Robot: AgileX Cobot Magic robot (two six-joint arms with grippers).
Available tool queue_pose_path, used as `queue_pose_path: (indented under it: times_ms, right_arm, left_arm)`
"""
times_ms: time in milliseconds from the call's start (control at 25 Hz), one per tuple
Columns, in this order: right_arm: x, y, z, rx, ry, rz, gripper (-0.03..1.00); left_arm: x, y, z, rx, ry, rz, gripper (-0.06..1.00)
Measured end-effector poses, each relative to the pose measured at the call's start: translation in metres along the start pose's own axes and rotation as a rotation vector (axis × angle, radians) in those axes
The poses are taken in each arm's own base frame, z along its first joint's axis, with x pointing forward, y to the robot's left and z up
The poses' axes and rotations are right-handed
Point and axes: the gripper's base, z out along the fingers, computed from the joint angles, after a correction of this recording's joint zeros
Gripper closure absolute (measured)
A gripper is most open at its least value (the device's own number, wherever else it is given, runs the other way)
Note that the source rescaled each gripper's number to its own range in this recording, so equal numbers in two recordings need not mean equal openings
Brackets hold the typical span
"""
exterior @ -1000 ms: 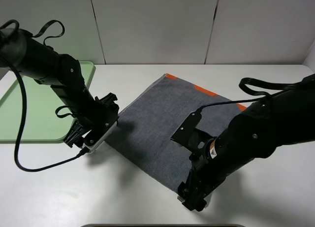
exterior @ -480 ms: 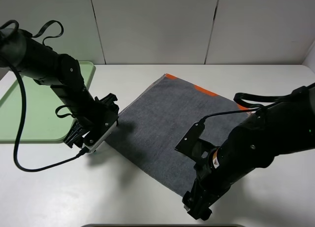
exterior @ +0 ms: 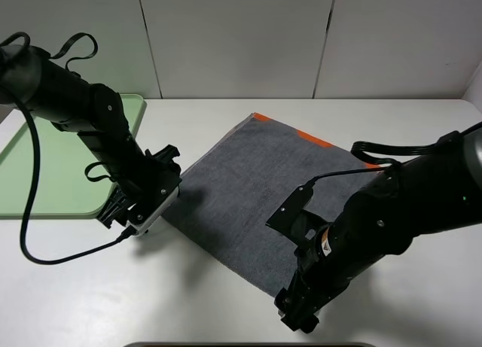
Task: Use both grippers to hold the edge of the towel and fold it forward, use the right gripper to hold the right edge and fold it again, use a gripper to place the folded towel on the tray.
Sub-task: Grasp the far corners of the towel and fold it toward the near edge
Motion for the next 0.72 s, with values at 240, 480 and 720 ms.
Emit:
queue_pose_path:
  times_ms: [240,480,720]
  right_arm:
    - [0.0003,-0.0013,0.0007,0.009,0.003,-0.031,0.18]
    - [0.0002,-0.0016,0.0007,0.011,0.002,-0.035,0.21]
    - [-0.0005,-0.0023,0.0009,0.014,-0.005,-0.04,0.34]
  left_arm:
    - [-0.0013,-0.0035,0.001,0.027,-0.015,0.026,0.36]
    - [-0.0028,-0.0044,0.0024,0.037,-0.033,0.004,0.51]
    - [-0.0038,-0.0037,0.0031,0.029,-0.045,-0.02,0.65]
